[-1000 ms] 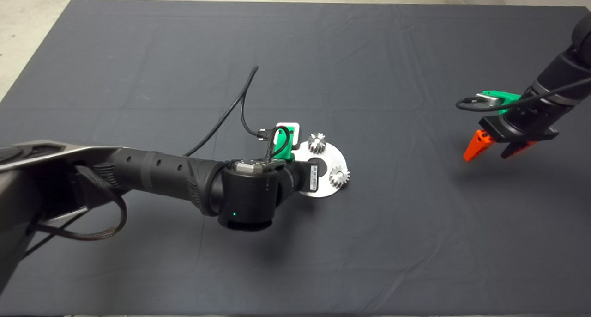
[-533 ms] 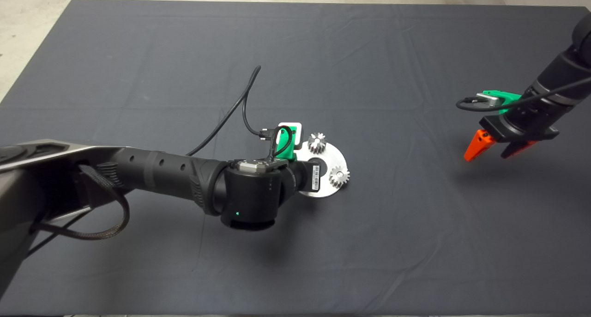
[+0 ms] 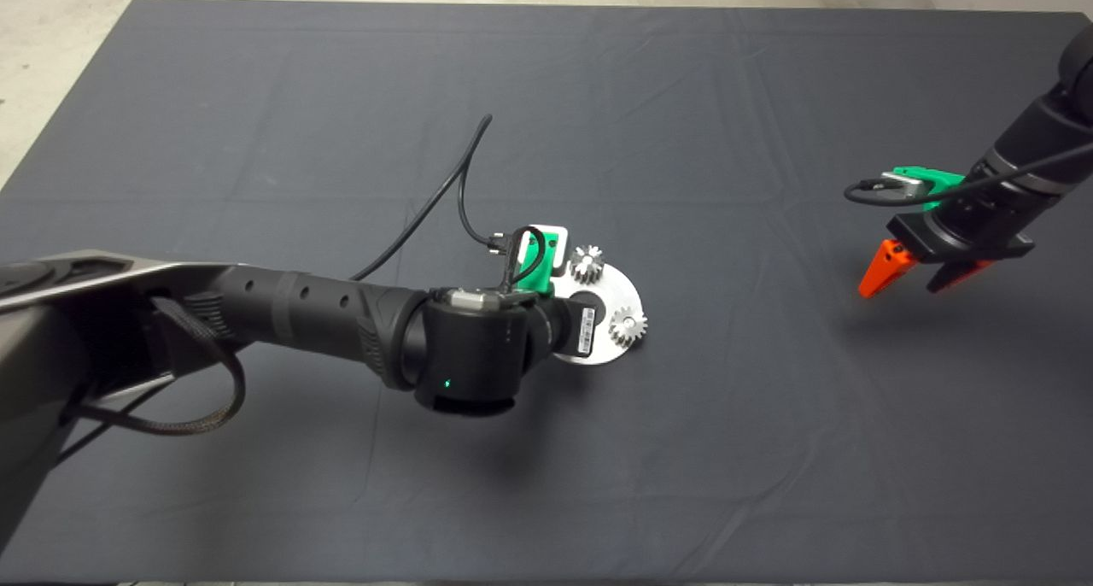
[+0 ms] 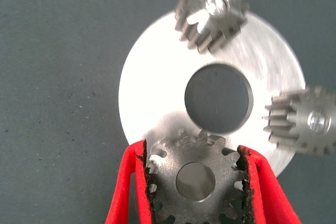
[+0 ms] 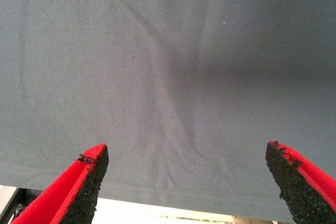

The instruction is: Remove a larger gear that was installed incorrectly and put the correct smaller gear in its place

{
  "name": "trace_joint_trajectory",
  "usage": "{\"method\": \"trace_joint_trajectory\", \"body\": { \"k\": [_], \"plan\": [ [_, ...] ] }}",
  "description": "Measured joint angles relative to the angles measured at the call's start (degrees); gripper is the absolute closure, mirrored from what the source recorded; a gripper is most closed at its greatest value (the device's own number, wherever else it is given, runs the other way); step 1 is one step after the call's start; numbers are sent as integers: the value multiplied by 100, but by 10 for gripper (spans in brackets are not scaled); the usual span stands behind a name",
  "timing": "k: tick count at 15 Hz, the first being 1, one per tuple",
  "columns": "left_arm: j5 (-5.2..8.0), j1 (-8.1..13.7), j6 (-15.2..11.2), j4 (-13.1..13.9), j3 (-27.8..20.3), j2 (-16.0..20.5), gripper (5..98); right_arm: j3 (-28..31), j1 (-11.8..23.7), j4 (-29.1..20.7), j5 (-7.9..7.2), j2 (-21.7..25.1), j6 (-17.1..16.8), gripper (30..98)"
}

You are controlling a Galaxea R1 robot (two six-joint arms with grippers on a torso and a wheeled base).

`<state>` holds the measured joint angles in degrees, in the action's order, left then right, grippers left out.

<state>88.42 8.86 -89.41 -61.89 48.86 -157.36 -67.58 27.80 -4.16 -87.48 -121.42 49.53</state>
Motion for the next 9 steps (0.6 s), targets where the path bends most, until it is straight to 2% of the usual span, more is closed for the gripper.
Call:
{"method": "trace_joint_trajectory", "body": {
  "k": [1,2,4,5,6,8,9],
  "plan": [
    [0,107,235,406,33,-22,797,2,-1,0,0,17,0,493],
    [-8,201,480,954,53,-30,797,3,-1,2,2,30,0,493],
    [-36,223,1069,1887,78,-89,799,13,-1,2,-12,59,0,493],
    [-43,293,1211,2161,81,-119,800,22,-1,2,-9,59,-2,493],
    [-55,462,1243,2300,83,-135,800,39,1,0,-2,61,-2,493],
    [-50,857,1301,2300,116,-135,802,50,-1,2,0,61,-2,493],
    [-54,976,1332,2305,125,-141,802,50,-3,2,-4,63,-2,493]
  ]
}}
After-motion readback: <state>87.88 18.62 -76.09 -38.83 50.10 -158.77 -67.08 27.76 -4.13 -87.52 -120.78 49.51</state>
